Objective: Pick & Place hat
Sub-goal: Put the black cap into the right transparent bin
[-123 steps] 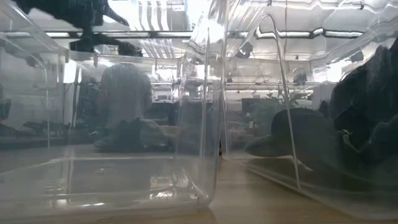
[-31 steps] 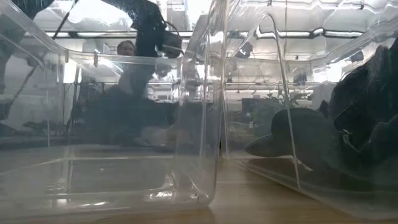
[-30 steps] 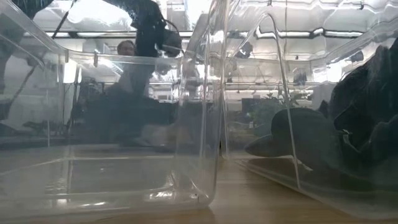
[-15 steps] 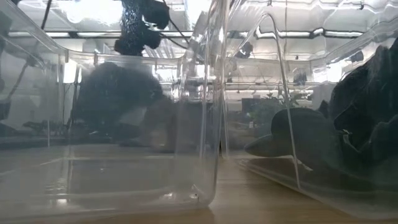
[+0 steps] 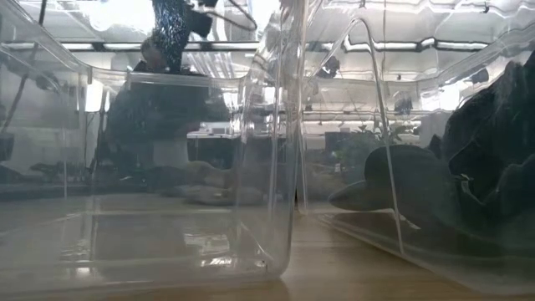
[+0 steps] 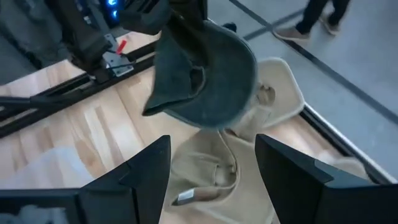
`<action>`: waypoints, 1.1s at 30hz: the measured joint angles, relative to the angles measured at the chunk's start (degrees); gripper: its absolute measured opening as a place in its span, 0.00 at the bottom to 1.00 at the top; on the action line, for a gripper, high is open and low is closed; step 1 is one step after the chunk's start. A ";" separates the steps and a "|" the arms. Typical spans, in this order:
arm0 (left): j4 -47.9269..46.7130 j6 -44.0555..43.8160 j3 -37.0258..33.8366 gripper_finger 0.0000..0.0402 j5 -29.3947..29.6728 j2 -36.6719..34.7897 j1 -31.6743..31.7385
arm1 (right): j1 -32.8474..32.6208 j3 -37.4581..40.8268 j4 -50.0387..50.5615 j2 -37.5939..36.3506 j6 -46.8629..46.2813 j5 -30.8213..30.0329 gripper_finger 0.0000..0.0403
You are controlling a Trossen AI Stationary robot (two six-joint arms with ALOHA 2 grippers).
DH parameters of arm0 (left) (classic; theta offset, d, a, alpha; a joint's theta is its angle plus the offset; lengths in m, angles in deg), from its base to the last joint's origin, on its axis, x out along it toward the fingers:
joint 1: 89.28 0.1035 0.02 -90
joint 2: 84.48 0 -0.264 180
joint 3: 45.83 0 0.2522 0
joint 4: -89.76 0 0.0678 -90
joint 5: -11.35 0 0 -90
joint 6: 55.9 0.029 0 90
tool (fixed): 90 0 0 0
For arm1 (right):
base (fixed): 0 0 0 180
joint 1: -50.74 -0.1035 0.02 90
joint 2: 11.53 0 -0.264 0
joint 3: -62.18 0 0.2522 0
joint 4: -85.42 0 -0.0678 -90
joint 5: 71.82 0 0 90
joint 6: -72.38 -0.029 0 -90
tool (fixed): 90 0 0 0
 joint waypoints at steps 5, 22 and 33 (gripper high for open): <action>5.08 1.63 -0.04 0.01 -0.07 -1.46 -4.28 | 1.88 -1.21 -0.36 -0.09 10.56 4.85 0.56; 20.64 11.74 0.37 0.01 6.24 -1.41 -21.56 | 2.13 -1.78 -1.05 1.41 16.23 7.18 0.56; 21.76 12.23 0.33 0.01 6.45 -1.41 -22.09 | 2.48 -1.78 1.08 3.47 11.73 6.44 0.56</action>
